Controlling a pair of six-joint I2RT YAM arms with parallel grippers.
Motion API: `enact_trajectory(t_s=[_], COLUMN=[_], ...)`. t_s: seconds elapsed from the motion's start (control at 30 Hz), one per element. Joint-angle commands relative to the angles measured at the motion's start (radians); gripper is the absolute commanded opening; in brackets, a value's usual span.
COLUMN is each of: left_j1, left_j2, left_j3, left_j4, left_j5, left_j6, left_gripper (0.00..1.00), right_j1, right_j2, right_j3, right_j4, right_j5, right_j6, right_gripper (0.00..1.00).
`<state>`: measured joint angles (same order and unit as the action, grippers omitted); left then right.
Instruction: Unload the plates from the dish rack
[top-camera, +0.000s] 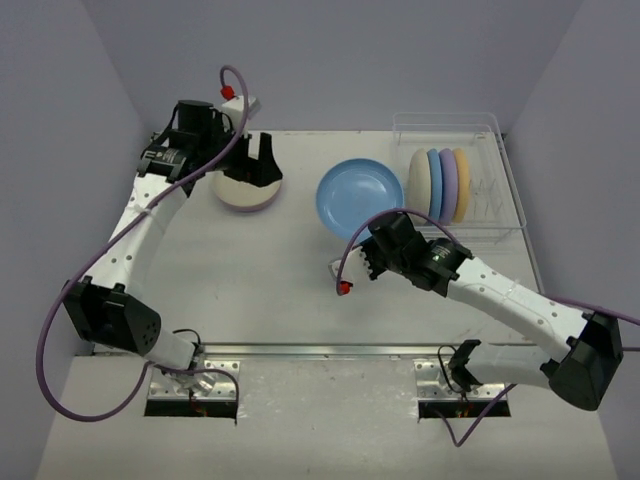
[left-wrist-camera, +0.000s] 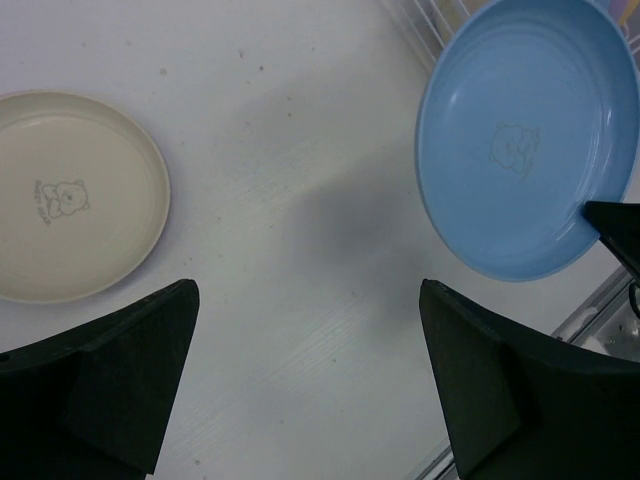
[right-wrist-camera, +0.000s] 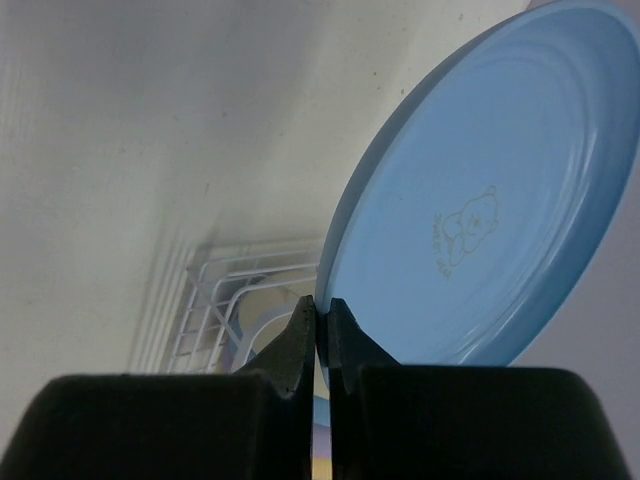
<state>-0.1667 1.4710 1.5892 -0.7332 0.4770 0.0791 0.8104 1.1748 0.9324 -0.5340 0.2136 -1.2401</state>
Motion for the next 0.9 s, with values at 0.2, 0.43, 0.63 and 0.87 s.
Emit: enact_trajectory(t_s=[0.2, 0.43, 0.63, 0.87], left_j1=[-0.218, -0.232, -0.231, -0.220], left_j2=[0.046, 0.108, 0.126, 0.142], left_j3=[-0.048, -0.027, -0.023, 0.004], left_j4=[0.007, 0.013, 0.023, 0.029], left_j5=[-0.177, -0.185, -0.175, -0.170], left_j6=[0.070, 0.061, 0.043, 0.031], left_gripper=[0.86, 0.60, 0.24, 0.00], right_j1=[0.118, 0.165, 0.171, 0.171], right_j2=[0.010, 0.023, 0.013, 0.002], right_j3=[-0.043, -0.061, -0.081, -0.109], right_j4=[0.250, 0.284, 0.312, 0.324], right_j5=[0.147, 0.158, 0.165, 0.182], right_j6=[-0.143, -0.150, -0.153, -0.115], right_gripper=[0.00, 0.00, 0.00, 0.28])
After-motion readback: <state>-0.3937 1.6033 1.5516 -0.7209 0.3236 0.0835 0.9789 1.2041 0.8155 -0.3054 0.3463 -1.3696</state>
